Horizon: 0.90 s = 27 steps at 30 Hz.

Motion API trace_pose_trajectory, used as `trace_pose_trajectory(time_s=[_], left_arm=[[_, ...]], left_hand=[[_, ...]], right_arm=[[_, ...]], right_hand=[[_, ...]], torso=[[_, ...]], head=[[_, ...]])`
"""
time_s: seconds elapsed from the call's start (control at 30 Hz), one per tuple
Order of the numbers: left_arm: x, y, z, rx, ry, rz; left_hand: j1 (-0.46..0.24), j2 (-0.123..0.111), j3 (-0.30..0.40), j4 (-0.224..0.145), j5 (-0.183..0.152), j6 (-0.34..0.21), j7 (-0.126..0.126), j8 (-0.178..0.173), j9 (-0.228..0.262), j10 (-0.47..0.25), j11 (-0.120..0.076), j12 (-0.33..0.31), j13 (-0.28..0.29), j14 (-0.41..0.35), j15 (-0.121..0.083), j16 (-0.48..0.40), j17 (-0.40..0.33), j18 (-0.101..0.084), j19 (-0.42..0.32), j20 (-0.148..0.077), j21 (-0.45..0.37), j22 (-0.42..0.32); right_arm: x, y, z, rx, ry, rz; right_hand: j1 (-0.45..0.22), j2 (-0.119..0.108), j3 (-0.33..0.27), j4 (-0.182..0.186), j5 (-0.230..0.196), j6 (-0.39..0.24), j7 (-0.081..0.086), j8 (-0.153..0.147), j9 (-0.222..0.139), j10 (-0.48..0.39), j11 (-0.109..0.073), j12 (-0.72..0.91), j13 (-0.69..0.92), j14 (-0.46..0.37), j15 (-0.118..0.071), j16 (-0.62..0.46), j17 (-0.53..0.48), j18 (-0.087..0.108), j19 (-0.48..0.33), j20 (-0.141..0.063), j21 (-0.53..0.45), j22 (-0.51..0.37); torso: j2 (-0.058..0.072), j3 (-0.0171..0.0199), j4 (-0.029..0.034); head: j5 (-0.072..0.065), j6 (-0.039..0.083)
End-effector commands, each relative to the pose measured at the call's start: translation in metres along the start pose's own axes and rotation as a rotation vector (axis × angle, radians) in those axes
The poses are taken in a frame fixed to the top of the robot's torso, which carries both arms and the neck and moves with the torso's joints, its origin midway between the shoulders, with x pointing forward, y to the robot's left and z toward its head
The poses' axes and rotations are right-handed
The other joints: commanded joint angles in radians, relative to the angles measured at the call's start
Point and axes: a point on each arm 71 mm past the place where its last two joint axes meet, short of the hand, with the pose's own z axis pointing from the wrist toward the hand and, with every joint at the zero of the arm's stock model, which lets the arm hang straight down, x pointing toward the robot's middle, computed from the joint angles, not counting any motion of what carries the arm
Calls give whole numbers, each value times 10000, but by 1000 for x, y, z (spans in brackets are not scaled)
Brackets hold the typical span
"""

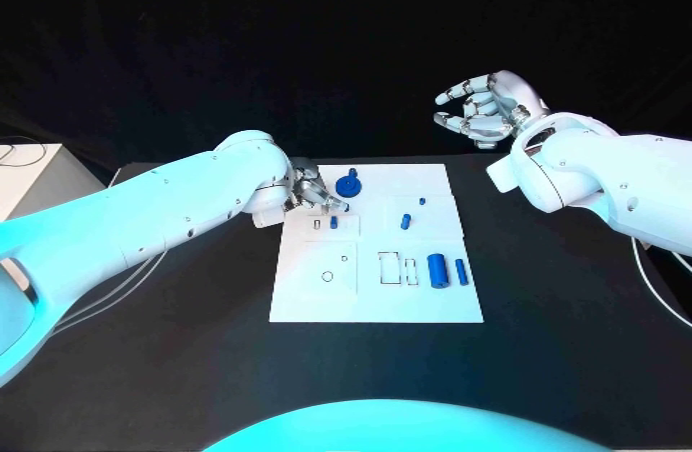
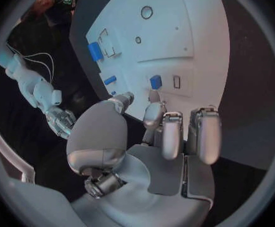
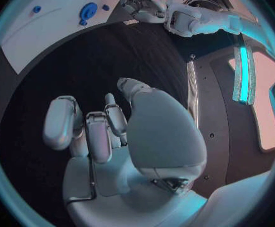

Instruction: Assemble the parts on the task board

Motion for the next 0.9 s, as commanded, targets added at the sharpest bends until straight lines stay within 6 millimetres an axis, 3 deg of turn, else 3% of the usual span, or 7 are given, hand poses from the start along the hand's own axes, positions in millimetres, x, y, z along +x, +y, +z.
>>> trace_pose_trajectory(time_s=[0.03, 0.1, 0.27, 0.37, 0.67, 0.9], left_arm=[[-6, 0, -4, 338, -146, -597], [-11, 3, -6, 394, -278, -880], [-22, 13, -11, 525, -537, -1553], [-27, 19, -13, 544, -704, -1830], [-38, 34, -12, 224, -1115, -1918], [-45, 41, -6, -82, -1361, -1964]], left_hand=[[353, 62, -99, 92, 58, -297, 127, -412, -260, -425, 137, -444, -553, 1063, 176, 33, 2634, -42, 176, 61, -156, 778], [759, 144, -181, 176, 89, -381, 282, -759, -551, -1030, 283, -1078, -1325, 996, 309, -97, 2486, 107, -181, 171, -554, 96], [1332, 271, -248, 193, 115, -820, 549, -1518, -1222, -1714, 511, -1796, -2277, 798, 503, -464, 2087, 251, -530, 357, -1016, -606], [1473, 277, -274, 197, 120, -898, 619, -1710, -1444, -1739, 567, -1803, -2318, 787, 550, -483, 2066, 257, -540, 398, -1057, -646], [1473, 318, -360, 259, 106, -746, 636, -1755, -1629, -1462, 586, -1505, -2017, 878, 570, -322, 2238, 202, -380, 426, -907, -381], [1077, 446, -644, 302, 78, -632, 616, -1789, -1860, -1252, 574, -1250, -1804, 938, 563, -214, 2351, 162, -256, 424, -789, -185]], right_arm=[[0, 0, 0, -95, 124, -64], [0, 0, 0, -85, 111, -69], [-1, -1, -1, -70, 85, -81], [-2, -2, -1, -57, 60, -93], [-4, -4, -1, -40, 6, -116], [-5, -4, -1, -48, 6, -113]], right_hand=[[-76, -63, 64, -7, 22, -81, -9, 23, -13, -76, 4, -53, -8, 633, -3, -66, 942, 77, -49, -3, -67, -17], [-76, -63, 64, -7, 22, -81, -9, 23, -13, -76, 4, -53, -8, 633, -3, -66, 942, 77, -49, -3, -67, -17], [-81, -64, 83, -17, 23, -97, -7, 24, -15, -80, 5, -56, -14, 632, -3, -70, 940, 78, -52, -2, -76, -21], [-81, -64, 83, -17, 23, -97, -7, 24, -15, -80, 5, -56, -14, 632, -3, -70, 940, 78, -52, -2, -76, -21], [-81, -64, 83, -17, 23, -97, -7, 24, -15, -80, 5, -56, -14, 632, -3, -70, 940, 78, -52, -2, -76, -21], [-81, -64, 83, -17, 23, -97, -7, 24, -15, -80, 5, -56, -14, 632, -3, -70, 940, 78, -52, -2, -76, -21]], torso=[[4, 12, -4], [5, 14, 2], [7, 2, 3], [19, -5, -1], [28, -6, 5], [42, -3, -1]], head=[[-4, 57], [-15, 83], [-14, 135], [-1, 177], [48, 264], [92, 314]])
